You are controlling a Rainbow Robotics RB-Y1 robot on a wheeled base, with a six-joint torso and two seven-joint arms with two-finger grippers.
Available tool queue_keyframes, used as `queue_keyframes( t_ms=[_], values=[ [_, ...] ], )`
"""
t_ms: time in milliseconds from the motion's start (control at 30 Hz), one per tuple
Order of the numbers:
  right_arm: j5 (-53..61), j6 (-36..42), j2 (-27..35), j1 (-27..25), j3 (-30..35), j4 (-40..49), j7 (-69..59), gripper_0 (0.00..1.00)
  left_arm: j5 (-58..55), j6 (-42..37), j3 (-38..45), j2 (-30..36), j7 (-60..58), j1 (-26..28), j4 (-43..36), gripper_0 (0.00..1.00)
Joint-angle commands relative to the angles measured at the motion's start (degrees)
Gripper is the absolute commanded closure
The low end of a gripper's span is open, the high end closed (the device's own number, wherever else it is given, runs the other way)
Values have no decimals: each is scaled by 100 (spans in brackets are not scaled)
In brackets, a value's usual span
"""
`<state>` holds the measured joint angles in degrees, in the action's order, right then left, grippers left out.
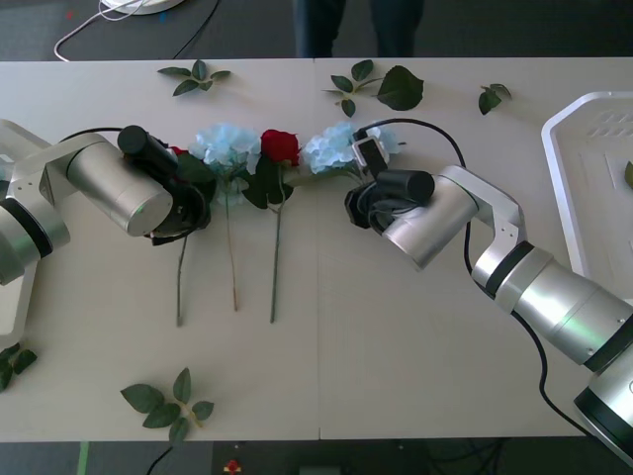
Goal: Place the red flowers into the right box and the blue flowers into the left box. If a person shows an open palm, hand one flower to the person first, then continue sorting.
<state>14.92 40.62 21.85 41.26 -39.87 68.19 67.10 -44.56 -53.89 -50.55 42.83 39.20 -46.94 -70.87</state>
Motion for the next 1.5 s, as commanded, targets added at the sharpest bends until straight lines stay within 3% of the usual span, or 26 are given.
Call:
queue_keyframes(
  t_ms=[33,200,367,700,867,900,1067,1333,1500],
  values=[
    [-7,-160,223,216,-47,572,-198,100,175,177,-69,41,123,-175,-15,100],
    [63,-635,689,14,173,1407,-321,100,483,177,10,111,123,-184,-85,100],
    [239,-1039,1146,-276,612,2391,-365,100,676,-166,678,261,193,-184,-612,100],
    [415,-2893,1735,-1173,1808,3525,-461,100,624,-3576,2946,261,369,-175,-2704,100],
    [925,-2858,2069,-1665,2599,3982,-505,100,624,-4279,3719,208,483,10,-3372,100],
    [1145,-2568,2210,-1832,2880,4193,-505,100,624,-4367,3948,190,668,115,-3592,100],
    [1830,-1364,2553,-2262,3697,4940,-435,100,606,-4279,4510,32,1406,484,-4119,100],
    [2806,-1259,2728,-2737,4075,5459,4,100,632,-3242,5134,-741,3041,1073,-4822,100],
    [3526,-670,2746,-2860,4365,5775,558,100,624,-2741,5178,-1163,4096,1117,-5139,100]
  ],
)
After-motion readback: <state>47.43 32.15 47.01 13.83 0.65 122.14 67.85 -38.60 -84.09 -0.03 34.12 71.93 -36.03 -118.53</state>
